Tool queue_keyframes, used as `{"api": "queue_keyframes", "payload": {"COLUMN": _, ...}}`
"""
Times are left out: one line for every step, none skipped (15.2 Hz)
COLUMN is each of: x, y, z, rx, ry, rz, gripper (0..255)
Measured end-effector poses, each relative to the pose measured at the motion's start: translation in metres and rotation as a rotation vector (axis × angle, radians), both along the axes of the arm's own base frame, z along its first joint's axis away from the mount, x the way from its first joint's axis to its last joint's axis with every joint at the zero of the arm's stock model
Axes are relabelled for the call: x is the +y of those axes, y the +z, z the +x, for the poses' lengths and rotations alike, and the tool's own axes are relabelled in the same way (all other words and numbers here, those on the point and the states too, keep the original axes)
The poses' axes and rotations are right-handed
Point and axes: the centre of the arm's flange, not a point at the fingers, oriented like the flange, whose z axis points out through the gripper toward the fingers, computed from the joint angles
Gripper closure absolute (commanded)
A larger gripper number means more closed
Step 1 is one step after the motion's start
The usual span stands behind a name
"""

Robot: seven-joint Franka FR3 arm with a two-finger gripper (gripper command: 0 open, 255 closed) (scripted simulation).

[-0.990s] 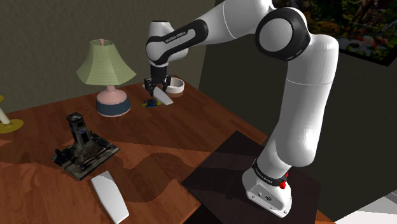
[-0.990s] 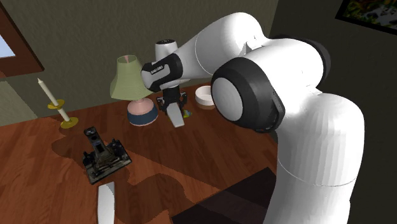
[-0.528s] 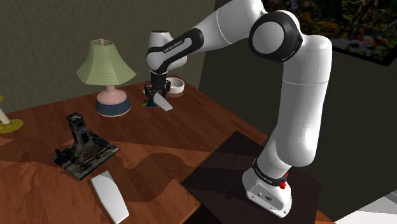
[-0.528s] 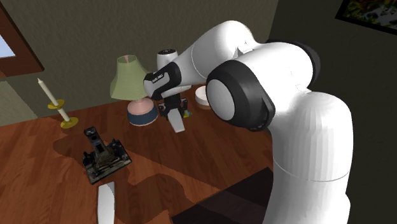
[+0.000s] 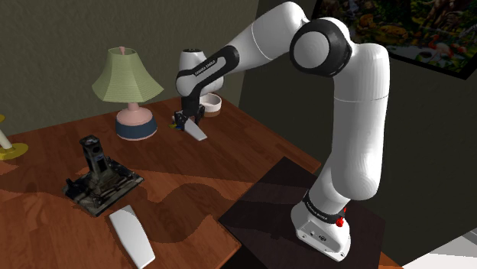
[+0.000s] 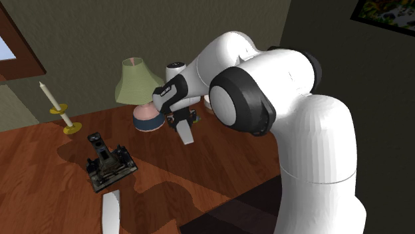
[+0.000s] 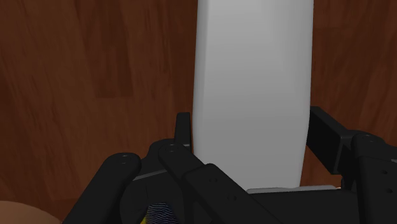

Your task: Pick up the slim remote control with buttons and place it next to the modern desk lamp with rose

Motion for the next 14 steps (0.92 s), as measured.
{"api": "queue_keyframes", "payload": {"x": 0.0, "y": -0.004, "z": 0.0, "rx": 0.0, "ry": 0.0, "rz": 0.0, "gripper": 255}}
{"api": "queue_keyframes", "payload": {"x": 0.0, "y": -0.009, "z": -0.001, "rx": 0.0, "ry": 0.0, "rz": 0.0, "gripper": 255}}
{"api": "queue_keyframes", "payload": {"x": 0.0, "y": -0.016, "z": -0.001, "rx": 0.0, "ry": 0.0, "rz": 0.0, "gripper": 255}}
{"api": "queue_keyframes", "payload": {"x": 0.0, "y": -0.021, "z": -0.002, "rx": 0.0, "ry": 0.0, "rz": 0.0, "gripper": 255}}
{"api": "queue_keyframes", "payload": {"x": 0.0, "y": -0.026, "z": -0.001, "rx": 0.0, "ry": 0.0, "rz": 0.0, "gripper": 255}}
{"api": "queue_keyframes", "payload": {"x": 0.0, "y": -0.031, "z": 0.0, "rx": 0.0, "ry": 0.0, "rz": 0.0, "gripper": 255}}
{"api": "queue_keyframes", "payload": {"x": 0.001, "y": -0.037, "z": 0.0, "rx": 0.0, "ry": 0.0, "rz": 0.0, "gripper": 255}}
{"api": "queue_keyframes", "payload": {"x": 0.001, "y": -0.042, "z": 0.0, "rx": 0.0, "ry": 0.0, "rz": 0.0, "gripper": 255}}
{"api": "queue_keyframes", "payload": {"x": 0.0, "y": -0.047, "z": 0.0, "rx": 0.0, "ry": 0.0, "rz": 0.0, "gripper": 255}}
{"api": "queue_keyframes", "payload": {"x": 0.001, "y": -0.053, "z": -0.001, "rx": 0.0, "ry": 0.0, "rz": 0.0, "gripper": 255}}
{"api": "queue_keyframes", "payload": {"x": 0.002, "y": -0.058, "z": -0.001, "rx": 0.0, "ry": 0.0, "rz": 0.0, "gripper": 255}}
{"api": "queue_keyframes", "payload": {"x": 0.001, "y": -0.064, "z": -0.001, "rx": 0.0, "ry": 0.0, "rz": 0.0, "gripper": 255}}
{"api": "queue_keyframes", "payload": {"x": 0.0, "y": -0.069, "z": 0.0, "rx": 0.0, "ry": 0.0, "rz": 0.0, "gripper": 255}}
{"api": "queue_keyframes", "payload": {"x": -0.001, "y": -0.074, "z": 0.0, "rx": 0.0, "ry": 0.0, "rz": 0.0, "gripper": 255}}
